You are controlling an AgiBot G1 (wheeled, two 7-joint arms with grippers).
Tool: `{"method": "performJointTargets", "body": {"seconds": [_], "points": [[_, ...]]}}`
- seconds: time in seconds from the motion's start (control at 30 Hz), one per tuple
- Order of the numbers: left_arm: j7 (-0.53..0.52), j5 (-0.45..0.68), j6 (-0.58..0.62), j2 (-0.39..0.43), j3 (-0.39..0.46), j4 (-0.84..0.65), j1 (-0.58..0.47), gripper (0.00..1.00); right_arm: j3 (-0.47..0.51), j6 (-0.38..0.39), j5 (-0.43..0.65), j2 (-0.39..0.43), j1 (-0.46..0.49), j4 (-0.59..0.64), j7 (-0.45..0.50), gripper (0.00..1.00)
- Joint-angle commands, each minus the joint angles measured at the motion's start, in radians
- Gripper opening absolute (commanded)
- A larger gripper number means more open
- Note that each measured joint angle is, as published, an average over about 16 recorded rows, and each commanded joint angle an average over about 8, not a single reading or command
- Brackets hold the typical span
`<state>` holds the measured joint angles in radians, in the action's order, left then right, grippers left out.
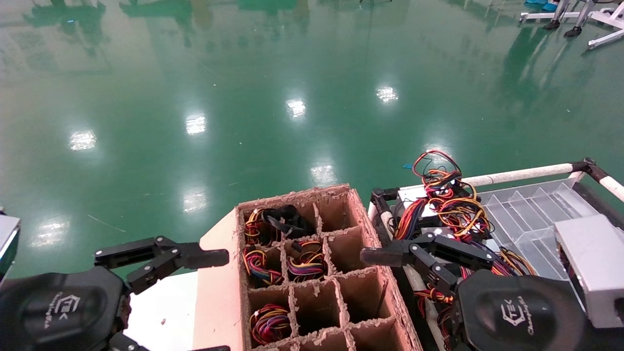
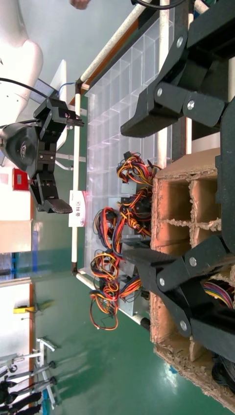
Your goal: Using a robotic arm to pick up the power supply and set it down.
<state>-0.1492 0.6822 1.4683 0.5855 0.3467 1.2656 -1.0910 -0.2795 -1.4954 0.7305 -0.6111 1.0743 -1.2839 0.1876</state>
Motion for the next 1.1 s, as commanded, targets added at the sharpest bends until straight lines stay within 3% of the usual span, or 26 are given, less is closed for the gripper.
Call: {"method": "performJointTargets", "body": {"seconds": [0.03,0.5,1.1], "points": [[0.0,0.0,0.0,0.0,0.0,0.0,0.0,0.0,0.0,0.0,0.0,0.0,0.0,0.0,0.0,1.0],[0.0,0.0,0.0,0.0,0.0,0.0,0.0,0.0,-0.017,0.025,0.049,-0.012,0.017,0.011,0.002,1.0],[0.0,0.0,0.0,0.0,0.0,0.0,0.0,0.0,-0.214,0.124,0.459,-0.201,0.266,0.155,0.044,1.0]]}}
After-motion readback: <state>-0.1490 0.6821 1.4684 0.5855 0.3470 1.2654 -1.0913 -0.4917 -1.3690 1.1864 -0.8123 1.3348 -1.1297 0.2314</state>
